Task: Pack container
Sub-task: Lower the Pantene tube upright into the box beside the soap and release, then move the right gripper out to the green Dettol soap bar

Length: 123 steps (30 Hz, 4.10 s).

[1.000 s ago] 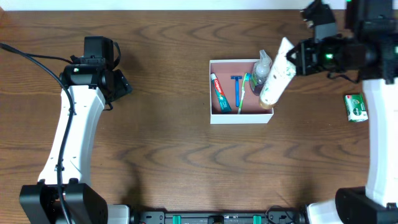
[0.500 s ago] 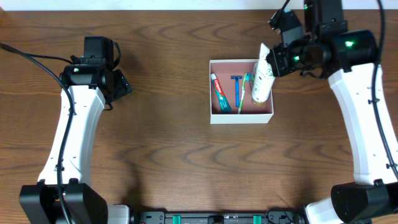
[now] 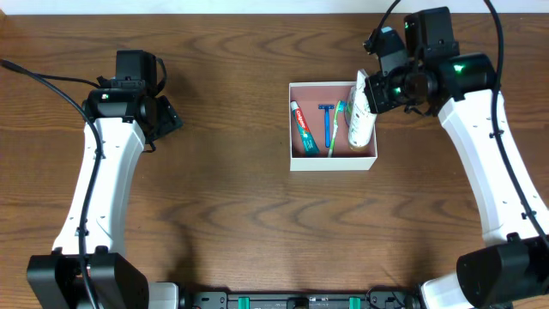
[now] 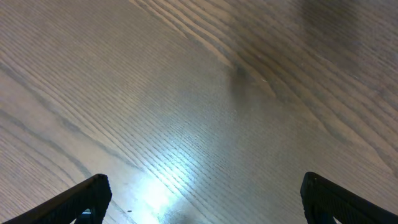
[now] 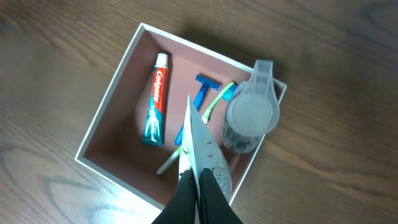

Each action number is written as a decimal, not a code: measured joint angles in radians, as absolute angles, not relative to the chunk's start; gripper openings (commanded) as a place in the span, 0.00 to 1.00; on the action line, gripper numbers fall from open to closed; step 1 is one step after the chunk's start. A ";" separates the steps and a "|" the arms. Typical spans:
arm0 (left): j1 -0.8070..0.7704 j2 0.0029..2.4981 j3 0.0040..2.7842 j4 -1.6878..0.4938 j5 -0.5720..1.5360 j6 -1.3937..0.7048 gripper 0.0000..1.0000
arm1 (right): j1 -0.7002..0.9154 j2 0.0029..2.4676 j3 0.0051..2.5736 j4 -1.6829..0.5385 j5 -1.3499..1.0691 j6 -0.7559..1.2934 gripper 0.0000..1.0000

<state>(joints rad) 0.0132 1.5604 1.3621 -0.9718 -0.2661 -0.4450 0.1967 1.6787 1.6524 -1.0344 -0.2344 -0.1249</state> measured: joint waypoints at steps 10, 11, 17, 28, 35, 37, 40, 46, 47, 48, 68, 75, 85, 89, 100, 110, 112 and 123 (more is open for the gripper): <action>0.013 1.560 1.362 -0.972 -0.266 -0.445 0.98 | 0.197 1.679 1.635 -1.029 -0.231 -0.125 0.01; 0.013 1.560 1.362 -0.972 -0.266 -0.445 0.98 | 0.197 1.679 1.635 -1.029 -0.231 -0.125 0.01; 0.013 1.560 1.362 -0.972 -0.266 -0.445 0.98 | 0.197 1.679 1.633 -1.030 -0.231 -0.125 0.01; 0.013 1.560 1.362 -0.972 -0.266 -0.445 0.98 | 0.197 1.679 1.563 -0.989 -0.231 -0.125 0.01; 0.013 1.560 1.362 -0.972 -0.266 -0.445 0.98 | 0.197 1.679 1.529 -0.960 -0.231 -0.125 0.01; 0.013 1.560 1.362 -0.972 -0.266 -0.445 0.98 | 0.197 1.679 1.526 -0.960 -0.231 -0.125 0.01; 0.013 1.560 1.362 -0.972 -0.266 -0.445 0.98 | 0.197 1.679 1.526 -0.960 -0.229 -0.125 0.01; 0.013 1.560 1.362 -0.972 -0.266 -0.445 0.98 | 0.197 1.679 1.526 -0.963 -0.208 -0.125 0.01; 0.013 1.560 1.362 -0.972 -0.266 -0.445 0.98 | 0.197 1.678 1.526 -0.965 -0.205 -0.125 0.01; 0.013 1.560 1.362 -0.972 -0.266 -0.445 0.98 | 0.197 1.678 1.526 -0.965 -0.201 -0.125 0.01; 0.013 1.560 1.362 -0.972 -0.266 -0.445 0.98 | 0.197 1.674 1.527 -1.011 -0.175 -0.113 0.05; 0.013 1.560 1.362 -0.972 -0.266 -0.445 0.98 | 0.197 1.673 1.527 -1.048 -0.167 -0.096 0.13; 0.013 1.560 1.362 -0.972 -0.266 -0.445 0.98 | 0.197 1.606 1.528 -1.058 -0.161 -0.064 0.42; 0.013 1.560 1.362 -0.972 -0.266 -0.445 0.98 | 0.197 1.523 1.530 -1.058 -0.160 -0.061 0.47; 0.013 1.560 1.362 -0.972 -0.266 -0.445 0.98 | 0.178 1.380 1.536 -1.072 -0.102 0.001 0.86; 0.013 1.560 1.362 -0.972 -0.266 -0.445 0.98 | -0.074 1.141 1.537 -1.108 -0.056 0.035 0.99; 0.013 1.560 1.362 -0.972 -0.266 -0.445 0.98 | -0.146 1.093 1.538 -1.127 -0.051 0.035 0.99; 0.013 1.560 1.362 -0.972 -0.266 -0.445 0.98 | -0.340 1.124 1.540 -1.189 -0.039 0.112 0.99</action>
